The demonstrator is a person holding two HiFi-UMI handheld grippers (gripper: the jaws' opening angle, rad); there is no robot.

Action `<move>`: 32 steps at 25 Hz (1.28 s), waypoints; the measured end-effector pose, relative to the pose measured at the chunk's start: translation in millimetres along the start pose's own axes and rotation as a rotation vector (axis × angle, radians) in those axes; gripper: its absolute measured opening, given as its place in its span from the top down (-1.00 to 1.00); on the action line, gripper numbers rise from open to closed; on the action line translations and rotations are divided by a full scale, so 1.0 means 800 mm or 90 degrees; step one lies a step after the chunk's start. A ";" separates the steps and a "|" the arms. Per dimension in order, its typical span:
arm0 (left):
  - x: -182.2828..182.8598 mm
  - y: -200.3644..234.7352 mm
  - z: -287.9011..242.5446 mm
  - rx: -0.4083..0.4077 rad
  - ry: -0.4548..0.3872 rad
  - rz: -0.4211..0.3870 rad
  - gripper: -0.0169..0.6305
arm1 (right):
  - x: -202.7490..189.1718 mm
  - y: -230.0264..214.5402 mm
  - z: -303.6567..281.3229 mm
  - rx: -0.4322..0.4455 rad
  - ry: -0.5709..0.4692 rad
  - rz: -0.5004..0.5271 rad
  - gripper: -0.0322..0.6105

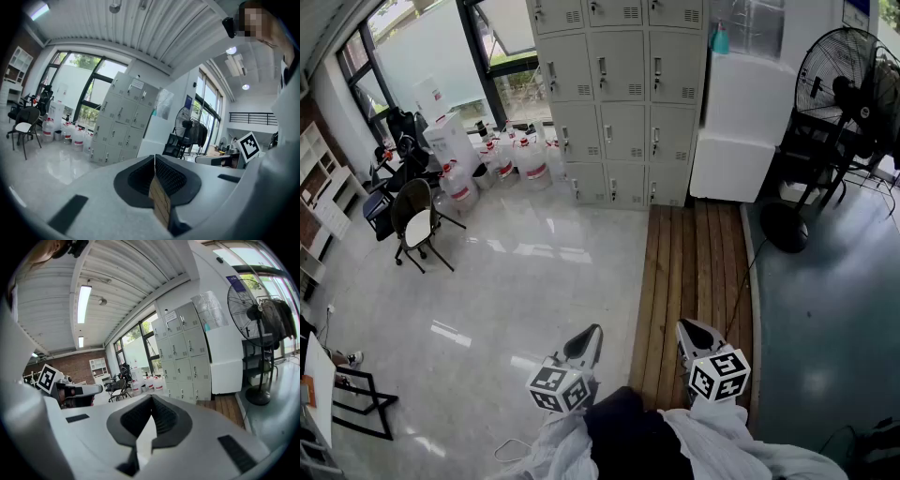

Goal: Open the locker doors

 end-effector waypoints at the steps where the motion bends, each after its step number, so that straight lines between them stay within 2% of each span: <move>1: 0.006 0.003 -0.004 -0.003 0.000 -0.003 0.91 | 0.007 0.000 -0.006 0.002 -0.006 0.000 0.90; 7: 0.028 0.027 -0.024 -0.027 -0.001 -0.014 0.91 | 0.029 0.004 -0.036 0.003 -0.030 -0.022 0.90; 17: 0.022 0.067 -0.039 -0.050 0.023 -0.007 0.91 | 0.013 0.013 -0.069 -0.019 -0.012 -0.032 0.90; 25: 0.035 0.108 -0.049 -0.031 -0.001 0.008 0.91 | 0.024 0.015 -0.101 -0.007 0.016 -0.016 0.90; 32: 0.046 0.125 -0.089 -0.021 0.005 -0.006 0.91 | 0.048 -0.006 -0.149 0.014 0.011 -0.019 0.90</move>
Point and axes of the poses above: the fingertips, and each gripper's own axes: z backward along the fingers, y to its left, x out of its top, the point moved 3 cm from there along z, backward along the fingers, and after that the axes turned 3 degrees about -z, right-handed, at the moved point
